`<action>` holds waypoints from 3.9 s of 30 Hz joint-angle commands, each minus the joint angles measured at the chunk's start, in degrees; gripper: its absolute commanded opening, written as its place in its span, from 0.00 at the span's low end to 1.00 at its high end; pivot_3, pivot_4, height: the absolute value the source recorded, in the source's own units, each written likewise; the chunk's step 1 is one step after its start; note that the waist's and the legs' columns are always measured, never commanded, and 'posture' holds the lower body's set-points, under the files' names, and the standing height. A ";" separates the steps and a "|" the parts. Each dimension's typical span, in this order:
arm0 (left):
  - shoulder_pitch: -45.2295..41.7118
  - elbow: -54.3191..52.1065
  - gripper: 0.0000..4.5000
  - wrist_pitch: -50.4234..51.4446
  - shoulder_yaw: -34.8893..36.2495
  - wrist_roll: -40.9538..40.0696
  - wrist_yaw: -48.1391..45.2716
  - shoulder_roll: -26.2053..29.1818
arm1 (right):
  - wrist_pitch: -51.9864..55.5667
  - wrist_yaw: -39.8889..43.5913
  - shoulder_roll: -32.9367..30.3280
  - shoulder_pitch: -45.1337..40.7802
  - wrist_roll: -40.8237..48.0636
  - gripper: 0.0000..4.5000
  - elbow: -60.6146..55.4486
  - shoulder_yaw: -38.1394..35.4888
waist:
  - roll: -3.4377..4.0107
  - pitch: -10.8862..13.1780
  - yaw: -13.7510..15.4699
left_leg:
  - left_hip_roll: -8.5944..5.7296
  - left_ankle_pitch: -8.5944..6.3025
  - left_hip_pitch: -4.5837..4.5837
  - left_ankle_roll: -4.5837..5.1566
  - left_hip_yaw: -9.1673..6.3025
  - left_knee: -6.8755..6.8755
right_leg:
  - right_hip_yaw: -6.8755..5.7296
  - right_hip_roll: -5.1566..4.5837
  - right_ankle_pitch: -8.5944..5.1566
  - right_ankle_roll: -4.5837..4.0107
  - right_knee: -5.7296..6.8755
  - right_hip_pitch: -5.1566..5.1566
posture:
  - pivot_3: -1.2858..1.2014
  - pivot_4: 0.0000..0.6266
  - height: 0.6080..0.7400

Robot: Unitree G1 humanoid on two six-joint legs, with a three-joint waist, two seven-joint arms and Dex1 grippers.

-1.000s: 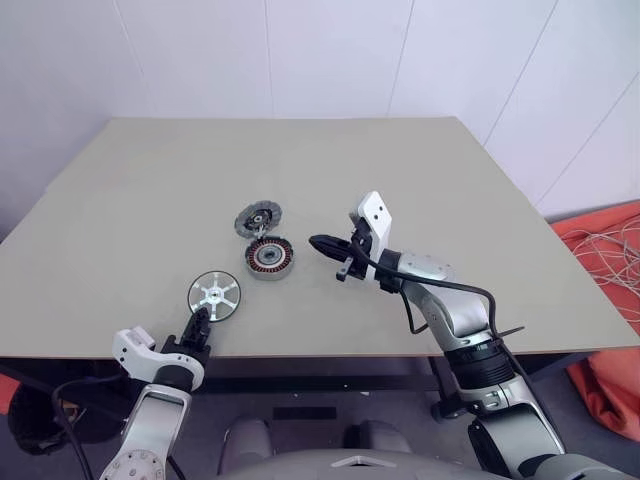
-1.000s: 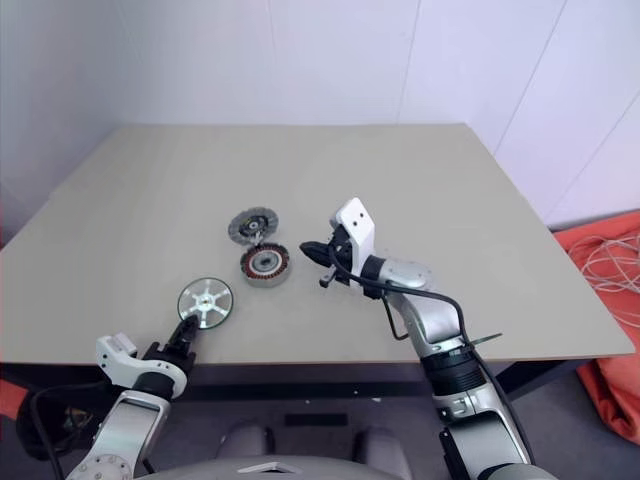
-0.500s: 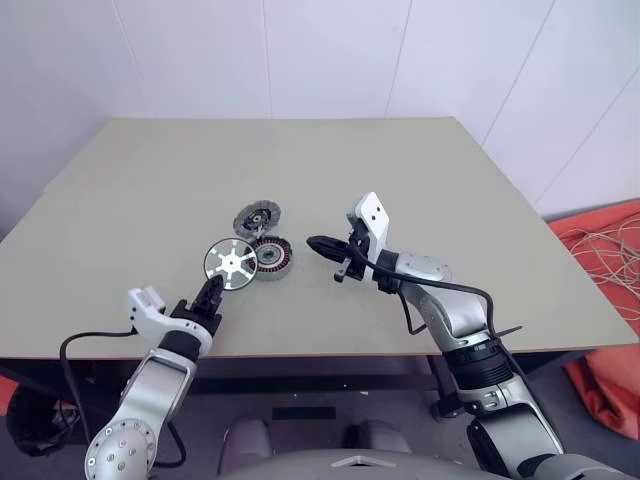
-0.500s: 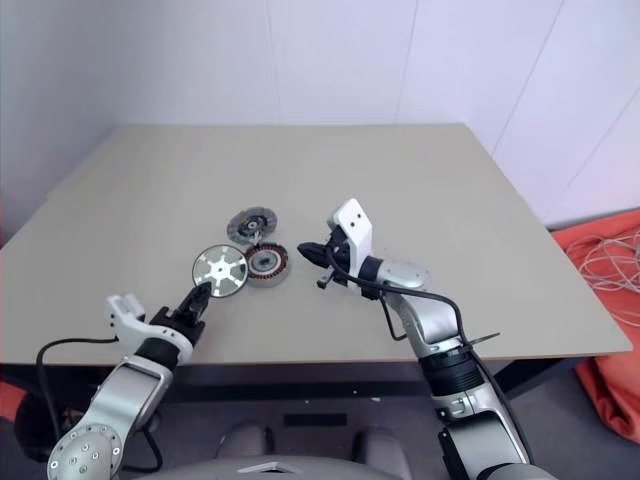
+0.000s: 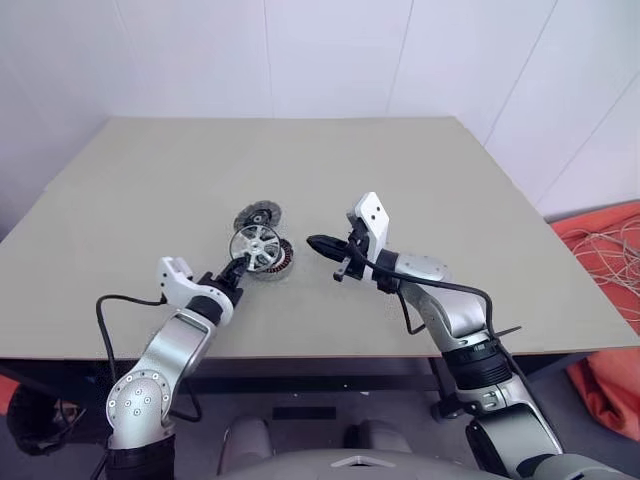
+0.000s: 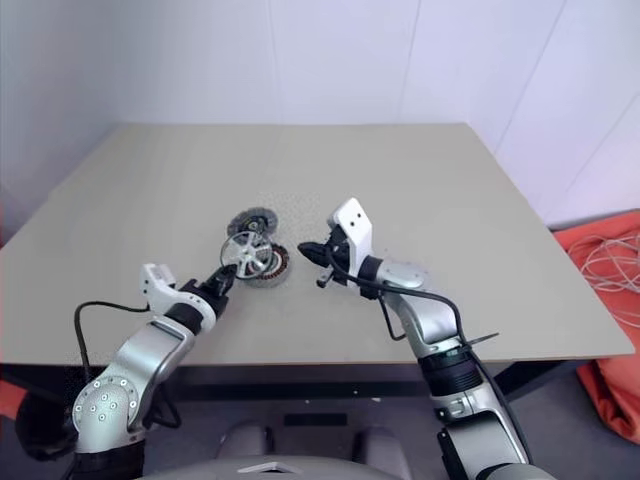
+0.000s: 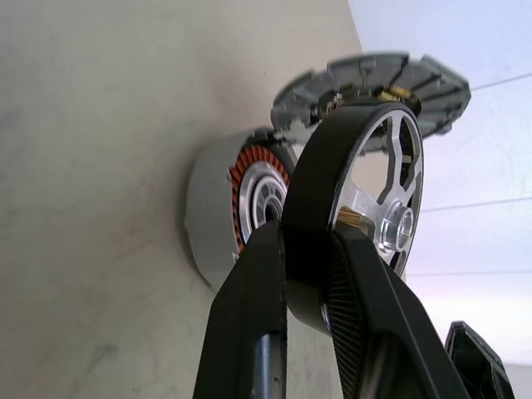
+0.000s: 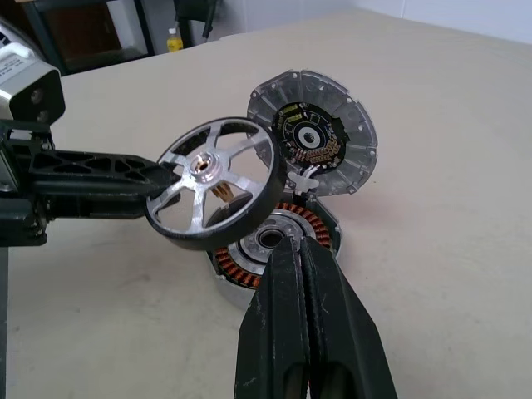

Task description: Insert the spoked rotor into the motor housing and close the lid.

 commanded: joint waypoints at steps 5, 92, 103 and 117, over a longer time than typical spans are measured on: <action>-1.90 1.68 0.08 0.57 -0.05 -2.69 2.84 0.57 | -0.73 -0.41 0.08 -0.15 0.45 0.00 -2.79 -0.37 | 0.00 0.00 0.06 | -0.01 0.01 0.00 -0.02 0.00 0.00 | -0.01 -0.01 0.00 0.00 0.01 0.00 | 0.52 0.00 1.00; 6.02 -1.37 0.92 -6.93 -0.94 31.09 -11.01 9.18 | 0.24 -1.47 1.23 -0.71 0.61 0.00 -2.63 0.29 | 0.02 0.02 -0.07 | 0.04 0.05 -0.06 -0.09 -0.03 -0.09 | -0.05 0.02 -0.02 0.03 -0.04 -0.11 | 0.52 0.00 1.00; 7.45 1.47 0.28 -20.61 -8.85 64.35 -20.81 10.27 | -2.24 -2.94 3.48 -3.89 -5.16 0.00 5.30 4.66 | 0.02 0.03 -0.10 | 0.04 0.04 -0.03 -0.08 -0.07 -0.10 | -0.03 -0.01 -0.01 0.01 -0.06 -0.08 | 0.52 0.00 1.00; 5.18 1.51 0.01 -21.43 -6.70 72.82 -24.18 4.58 | -7.99 -4.88 11.26 -12.30 -10.96 0.00 20.47 7.43 | 0.09 0.07 -0.14 | 0.04 0.04 -0.16 -0.07 -0.04 -0.19 | -0.03 -0.01 0.02 -0.08 -0.03 -0.22 | 0.52 0.00 1.00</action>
